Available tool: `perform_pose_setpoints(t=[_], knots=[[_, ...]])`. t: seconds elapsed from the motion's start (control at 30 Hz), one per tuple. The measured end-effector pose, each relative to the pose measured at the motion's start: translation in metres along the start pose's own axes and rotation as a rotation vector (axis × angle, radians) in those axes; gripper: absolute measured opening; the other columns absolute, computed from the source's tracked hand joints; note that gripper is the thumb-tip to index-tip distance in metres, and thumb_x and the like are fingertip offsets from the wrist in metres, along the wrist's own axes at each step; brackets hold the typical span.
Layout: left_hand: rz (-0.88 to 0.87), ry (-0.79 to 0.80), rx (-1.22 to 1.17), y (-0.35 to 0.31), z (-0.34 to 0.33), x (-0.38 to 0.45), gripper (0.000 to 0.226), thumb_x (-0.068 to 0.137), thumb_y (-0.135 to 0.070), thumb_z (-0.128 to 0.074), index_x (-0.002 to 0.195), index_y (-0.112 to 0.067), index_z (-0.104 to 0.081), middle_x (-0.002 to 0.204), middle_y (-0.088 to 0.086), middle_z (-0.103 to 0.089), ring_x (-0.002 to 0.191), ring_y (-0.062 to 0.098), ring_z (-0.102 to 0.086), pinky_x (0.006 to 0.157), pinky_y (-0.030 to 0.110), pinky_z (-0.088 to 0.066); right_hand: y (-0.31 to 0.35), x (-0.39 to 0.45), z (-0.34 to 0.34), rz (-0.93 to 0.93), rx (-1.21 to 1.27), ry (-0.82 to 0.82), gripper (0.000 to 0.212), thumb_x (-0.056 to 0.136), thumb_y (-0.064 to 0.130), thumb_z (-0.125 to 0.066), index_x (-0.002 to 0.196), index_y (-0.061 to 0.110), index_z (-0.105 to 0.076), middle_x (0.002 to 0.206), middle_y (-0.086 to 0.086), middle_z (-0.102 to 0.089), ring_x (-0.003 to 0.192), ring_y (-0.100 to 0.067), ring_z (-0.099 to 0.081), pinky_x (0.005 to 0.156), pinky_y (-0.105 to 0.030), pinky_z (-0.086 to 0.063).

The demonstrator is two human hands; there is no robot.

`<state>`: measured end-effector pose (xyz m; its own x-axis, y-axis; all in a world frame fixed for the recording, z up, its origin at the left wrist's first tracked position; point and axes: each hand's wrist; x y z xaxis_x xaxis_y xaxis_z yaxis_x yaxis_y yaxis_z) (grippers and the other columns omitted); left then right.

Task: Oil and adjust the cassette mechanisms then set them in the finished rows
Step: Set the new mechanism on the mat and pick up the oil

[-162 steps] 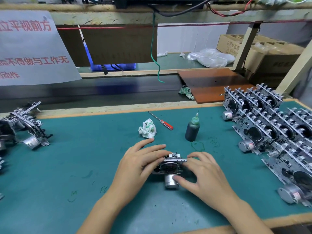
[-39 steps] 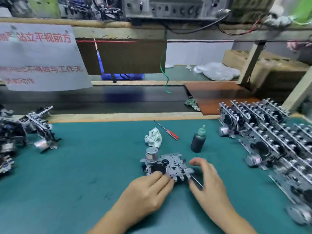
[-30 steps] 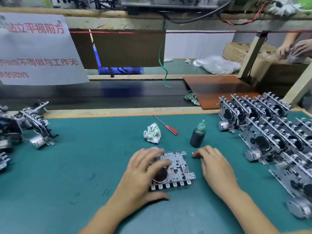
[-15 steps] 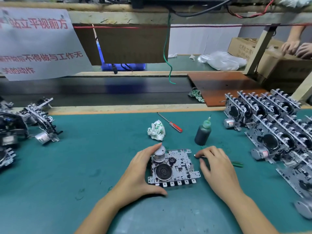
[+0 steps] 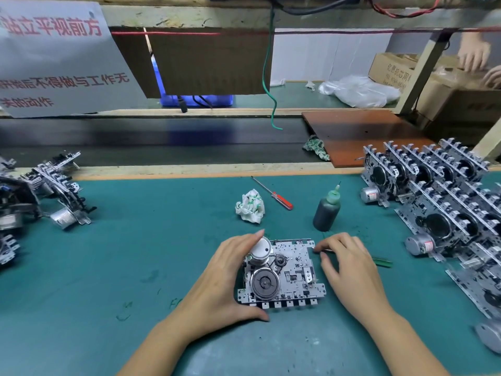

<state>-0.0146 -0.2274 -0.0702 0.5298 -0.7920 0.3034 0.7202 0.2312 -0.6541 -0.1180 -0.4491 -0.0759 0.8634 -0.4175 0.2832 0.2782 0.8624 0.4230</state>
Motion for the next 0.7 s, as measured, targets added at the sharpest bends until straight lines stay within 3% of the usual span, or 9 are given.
perform_pose_setpoints(t=[0.2,0.4,0.6,0.7], knots=[[0.094,0.031,-0.07,0.006,0.0,-0.001,0.118,0.052,-0.054,-0.087,0.137,-0.064,-0.007,0.132,-0.048,-0.021,0.128,-0.013,-0.027,0.098,-0.001,-0.022,0.0,0.001,-0.001,-0.005,-0.006,-0.005,0.01,0.084,0.008,-0.064,0.087,0.017,-0.065,0.088,0.008,-0.055,0.086,-0.014,-0.046,0.077,-0.026,-0.033],[0.045,-0.021,0.042,0.002,-0.003,0.0,0.097,0.056,-0.045,-0.075,0.134,-0.059,-0.018,0.134,-0.039,-0.03,0.126,-0.007,-0.035,0.105,0.016,-0.028,0.0,0.001,0.0,-0.002,-0.005,0.01,0.009,0.085,0.01,-0.062,0.087,0.018,-0.065,0.089,0.009,-0.054,0.087,-0.013,-0.045,0.077,-0.024,-0.031],[0.159,0.039,-0.098,0.009,-0.003,-0.001,0.115,0.045,-0.061,-0.085,0.134,-0.065,-0.013,0.135,-0.043,-0.027,0.129,-0.01,-0.032,0.101,0.002,-0.024,0.005,0.0,0.004,-0.002,0.092,-0.035,0.009,0.091,0.014,-0.057,0.096,0.016,-0.063,0.092,0.01,-0.055,0.092,-0.013,-0.048,0.078,-0.022,-0.032],[0.159,0.058,-0.146,0.011,-0.003,-0.002,0.117,0.044,-0.06,-0.087,0.136,-0.064,-0.014,0.138,-0.043,-0.026,0.132,-0.01,-0.03,0.101,0.001,-0.024,0.013,-0.001,0.013,0.067,0.262,-0.026,0.025,0.092,0.034,-0.049,0.108,0.02,-0.06,0.099,0.019,-0.053,0.1,0.0,-0.046,0.085,-0.013,-0.032]])
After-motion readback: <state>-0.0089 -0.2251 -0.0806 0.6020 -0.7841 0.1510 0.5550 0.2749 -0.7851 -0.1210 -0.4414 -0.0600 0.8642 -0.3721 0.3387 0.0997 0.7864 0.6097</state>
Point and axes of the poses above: each hand's wrist, its own x-axis towards the middle knuckle, its own z-axis out of the back of the hand, y = z × x
